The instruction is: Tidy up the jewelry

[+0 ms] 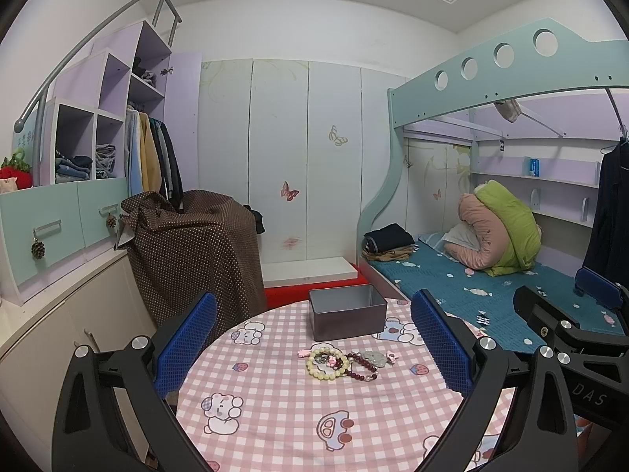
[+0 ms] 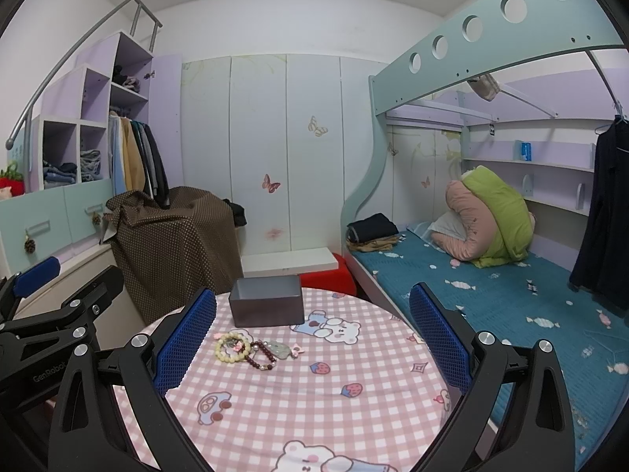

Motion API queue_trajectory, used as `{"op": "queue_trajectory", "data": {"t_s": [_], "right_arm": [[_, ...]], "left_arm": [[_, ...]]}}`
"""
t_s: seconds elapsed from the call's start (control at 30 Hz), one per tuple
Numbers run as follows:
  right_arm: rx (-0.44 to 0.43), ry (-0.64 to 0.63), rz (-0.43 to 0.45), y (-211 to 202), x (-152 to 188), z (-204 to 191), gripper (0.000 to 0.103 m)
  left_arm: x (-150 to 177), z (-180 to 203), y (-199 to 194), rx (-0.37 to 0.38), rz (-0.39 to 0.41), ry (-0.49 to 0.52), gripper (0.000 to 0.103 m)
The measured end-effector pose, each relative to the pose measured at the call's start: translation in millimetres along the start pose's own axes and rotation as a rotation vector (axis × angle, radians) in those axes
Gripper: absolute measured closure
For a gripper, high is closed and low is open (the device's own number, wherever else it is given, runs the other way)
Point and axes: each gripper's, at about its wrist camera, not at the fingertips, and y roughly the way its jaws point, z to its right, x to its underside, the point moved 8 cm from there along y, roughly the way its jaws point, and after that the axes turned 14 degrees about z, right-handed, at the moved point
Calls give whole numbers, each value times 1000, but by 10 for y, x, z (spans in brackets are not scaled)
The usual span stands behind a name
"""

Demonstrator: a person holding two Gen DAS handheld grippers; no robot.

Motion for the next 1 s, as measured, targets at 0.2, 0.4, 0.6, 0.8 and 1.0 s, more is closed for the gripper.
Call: {"op": "queue_trajectory", "data": {"t_s": [0.2, 0.4, 0.6, 0.8, 1.0], "right_arm": [[0, -1, 1, -1, 0, -1, 7], [0, -1, 0, -5, -4, -5, 7], [-6, 0, -3, -17, -21, -50, 7], [-6, -5, 2, -58, -62, -76, 7], [-5, -9, 1, -92, -49, -63, 7]], "left_arm": [[-8, -10, -3, -1, 1, 1, 7], [-14, -14, -1, 0, 0, 0, 7], [-24, -25, -5, 0, 0, -1, 7], [-45, -36, -36, 2, 4, 0, 7], [-90, -58, -128, 5, 6, -6, 7]]}}
